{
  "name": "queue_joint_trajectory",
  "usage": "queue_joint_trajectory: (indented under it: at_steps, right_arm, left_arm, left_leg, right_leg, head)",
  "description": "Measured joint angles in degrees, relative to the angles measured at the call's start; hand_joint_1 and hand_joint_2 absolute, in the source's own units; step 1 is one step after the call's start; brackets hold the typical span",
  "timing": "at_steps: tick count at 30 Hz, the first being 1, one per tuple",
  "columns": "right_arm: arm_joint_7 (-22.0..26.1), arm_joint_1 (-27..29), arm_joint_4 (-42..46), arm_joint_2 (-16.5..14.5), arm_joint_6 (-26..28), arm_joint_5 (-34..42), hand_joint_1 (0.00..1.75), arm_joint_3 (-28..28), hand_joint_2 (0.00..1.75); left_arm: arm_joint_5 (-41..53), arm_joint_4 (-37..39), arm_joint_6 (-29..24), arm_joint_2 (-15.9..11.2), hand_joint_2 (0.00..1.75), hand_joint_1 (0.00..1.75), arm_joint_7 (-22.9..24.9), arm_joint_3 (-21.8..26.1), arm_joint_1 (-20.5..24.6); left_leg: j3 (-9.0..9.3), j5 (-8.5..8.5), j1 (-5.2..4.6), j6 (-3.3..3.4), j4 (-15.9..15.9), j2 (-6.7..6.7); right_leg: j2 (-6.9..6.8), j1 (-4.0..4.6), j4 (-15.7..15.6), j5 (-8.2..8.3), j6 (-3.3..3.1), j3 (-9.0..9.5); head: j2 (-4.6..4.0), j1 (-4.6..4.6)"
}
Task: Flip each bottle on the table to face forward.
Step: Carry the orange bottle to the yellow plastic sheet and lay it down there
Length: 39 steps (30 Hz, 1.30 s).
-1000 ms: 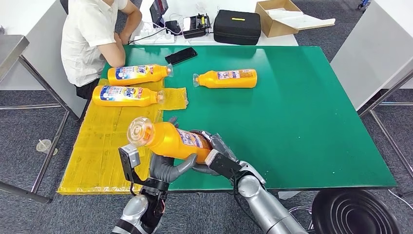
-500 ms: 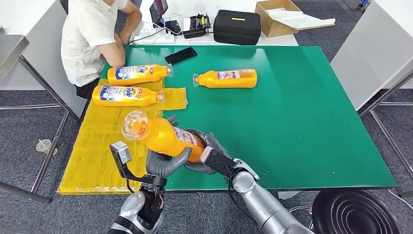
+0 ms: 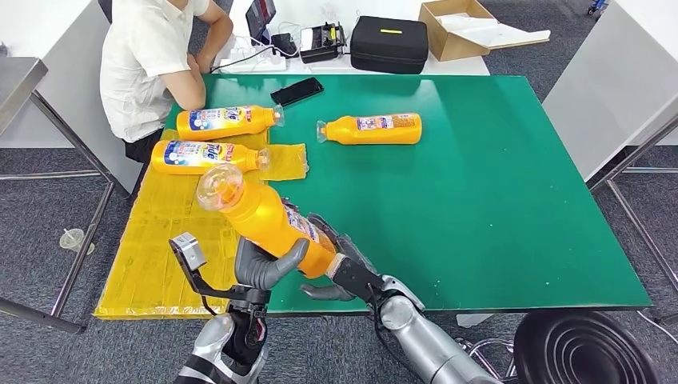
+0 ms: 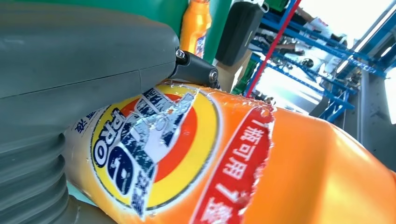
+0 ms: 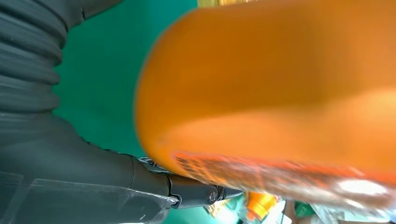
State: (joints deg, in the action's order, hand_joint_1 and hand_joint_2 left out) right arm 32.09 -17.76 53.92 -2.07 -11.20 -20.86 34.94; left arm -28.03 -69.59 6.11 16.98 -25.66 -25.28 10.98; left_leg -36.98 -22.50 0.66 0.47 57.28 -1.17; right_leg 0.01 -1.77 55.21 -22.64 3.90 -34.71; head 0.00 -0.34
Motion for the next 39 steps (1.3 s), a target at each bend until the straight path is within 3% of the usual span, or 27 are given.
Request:
queue_joint_trajectory:
  at_steps: [4, 10, 17, 20, 23, 26, 31, 39]
  right_arm:
    - [-0.7, 2.07, -0.28, -0.15, 2.06, -1.11, 0.0, -0.13, 1.75]
    - [-1.68, 10.7, 1.56, -0.13, 10.76, -5.08, 0.0, -3.3, 1.75]
    - [-1.98, 14.66, 4.34, 0.26, 11.9, -6.45, 0.0, -6.15, 1.75]
    - [-2.14, 16.43, 6.51, 0.39, 14.98, -8.8, 0.0, -8.1, 1.75]
    - [-1.16, 18.15, 10.4, 0.6, 18.19, -13.25, 0.0, -11.94, 1.75]
    - [0.51, 18.1, 13.83, 0.41, 19.5, -16.53, 0.0, -16.68, 1.75]
    - [3.55, 16.48, 16.31, -0.86, 18.32, -18.01, 0.0, -23.54, 1.75]
    - [6.06, 14.4, 15.05, -2.22, 18.46, -17.8, 0.0, -26.63, 1.75]
  left_arm:
    - [1.95, -1.27, -2.64, -0.01, 1.75, 1.75, -1.01, -0.02, -0.05]
    - [21.92, -2.92, -19.23, -0.21, 1.75, 1.75, -0.87, 0.2, -0.37]
    - [29.23, -3.14, -22.39, -0.33, 1.75, 1.75, 0.36, 0.73, -0.67]
    - [46.77, -3.65, -26.19, -0.77, 1.75, 1.75, 5.12, 0.96, -1.31]
    - [69.41, -4.63, -25.45, -1.93, 1.75, 1.75, 11.77, 2.48, -2.43]
    - [82.59, -4.9, -22.54, -3.89, 1.75, 1.75, 15.08, 5.01, -2.58]
    - [90.12, -1.39, -18.6, -6.91, 1.75, 1.75, 16.1, 9.88, 0.29]
    - [95.66, 12.7, -20.61, -10.01, 1.75, 1.71, 16.03, 13.08, 7.66]
  left_leg:
    - [-0.01, -0.01, 0.0, 0.0, 0.0, -0.01]
    - [-0.13, -0.05, 0.0, 0.02, -0.01, -0.05]
    - [-0.14, -0.04, -0.01, 0.03, -0.01, -0.02]
    - [-0.14, -0.04, -0.01, 0.03, -0.01, -0.03]
    - [-0.17, -0.05, -0.01, 0.03, -0.02, 0.02]
    - [-0.15, -0.05, -0.01, 0.02, -0.02, 0.08]
    - [-0.13, 0.02, 0.03, -0.02, -0.02, 0.07]
    - [-0.15, 0.04, 0.02, -0.01, -0.01, 0.05]
  right_leg:
    - [0.0, 0.0, 0.0, -0.01, -0.01, -0.01]
    - [-0.04, 0.0, 0.0, -0.04, -0.01, -0.04]
    - [-0.02, -0.01, -0.01, -0.02, -0.01, -0.11]
    - [-0.02, -0.01, 0.0, -0.02, -0.01, -0.08]
    - [0.01, -0.01, 0.0, -0.01, -0.01, -0.11]
    - [0.04, 0.0, 0.0, 0.0, -0.01, -0.16]
    - [0.03, 0.03, 0.01, 0.0, -0.02, -0.13]
    - [0.03, 0.01, 0.02, 0.02, -0.02, -0.12]
  head:
    - [0.0, 0.01]
    - [0.0, 0.02]
    - [0.0, 0.02]
    - [0.0, 0.02]
    - [0.0, 0.04]
    - [0.0, 0.03]
    - [0.0, 0.03]
    - [0.0, 0.03]
